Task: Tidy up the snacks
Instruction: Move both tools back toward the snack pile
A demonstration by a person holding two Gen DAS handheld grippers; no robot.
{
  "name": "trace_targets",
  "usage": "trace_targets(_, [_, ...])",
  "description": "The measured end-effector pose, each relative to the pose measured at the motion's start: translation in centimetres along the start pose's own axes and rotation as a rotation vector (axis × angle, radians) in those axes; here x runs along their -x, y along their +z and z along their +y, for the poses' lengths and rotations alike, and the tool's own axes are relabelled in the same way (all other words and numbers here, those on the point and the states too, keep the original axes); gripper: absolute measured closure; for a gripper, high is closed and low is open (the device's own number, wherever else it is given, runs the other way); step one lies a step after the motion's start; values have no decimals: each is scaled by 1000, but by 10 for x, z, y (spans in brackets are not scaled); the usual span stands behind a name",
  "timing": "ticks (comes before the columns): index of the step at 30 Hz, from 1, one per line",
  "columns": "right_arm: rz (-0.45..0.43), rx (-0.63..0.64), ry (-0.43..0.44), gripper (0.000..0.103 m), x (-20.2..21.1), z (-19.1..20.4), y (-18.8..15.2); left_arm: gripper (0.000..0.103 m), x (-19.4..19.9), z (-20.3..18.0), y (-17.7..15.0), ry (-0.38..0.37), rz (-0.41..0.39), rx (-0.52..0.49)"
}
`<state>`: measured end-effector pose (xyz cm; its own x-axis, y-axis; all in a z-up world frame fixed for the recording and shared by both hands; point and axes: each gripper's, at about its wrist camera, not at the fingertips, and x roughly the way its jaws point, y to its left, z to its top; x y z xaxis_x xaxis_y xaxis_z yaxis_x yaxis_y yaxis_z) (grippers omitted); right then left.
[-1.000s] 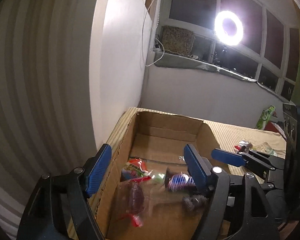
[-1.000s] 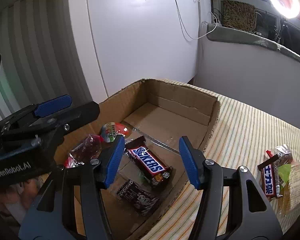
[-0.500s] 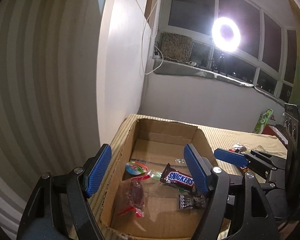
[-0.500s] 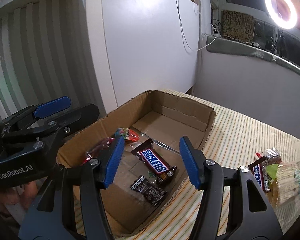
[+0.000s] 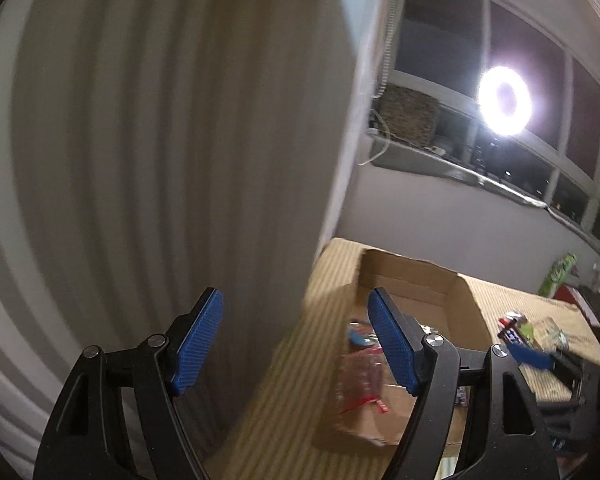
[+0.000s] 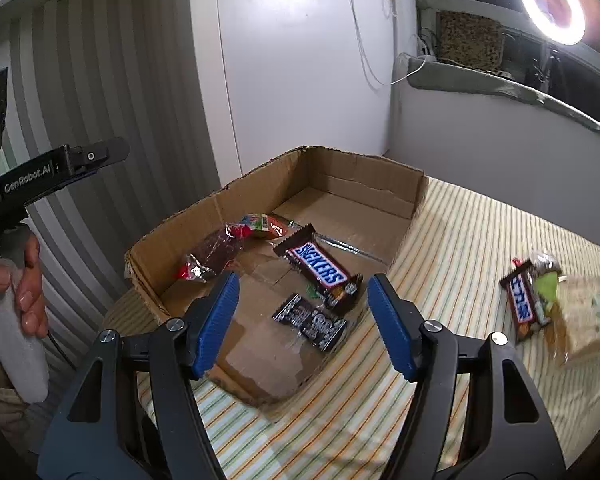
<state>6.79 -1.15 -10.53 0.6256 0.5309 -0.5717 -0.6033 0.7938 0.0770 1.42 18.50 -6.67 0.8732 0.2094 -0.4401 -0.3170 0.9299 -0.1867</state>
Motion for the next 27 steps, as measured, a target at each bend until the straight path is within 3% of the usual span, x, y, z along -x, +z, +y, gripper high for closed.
trace_targets(5, [-50,29,-11,33,23,-1,-20,28,2,-11,-3,3,12,-6])
trace_targets(10, [-68,-47,-68,33,52,-42,-40,28,0,-59,-8,-42,33,-85])
trace_targets(17, [-60,-167,-208,33,92,-113,-70,26,-2,-150,-26,-208,86,-196])
trace_targets(22, [-64,-217,-276,33,115,-144,-83,25,3,-212,-47,-374,142,-255])
trace_targets(27, [-70,-241,-321,33,130,-167,-89,25,-2,-251,-68,-442,213,-278])
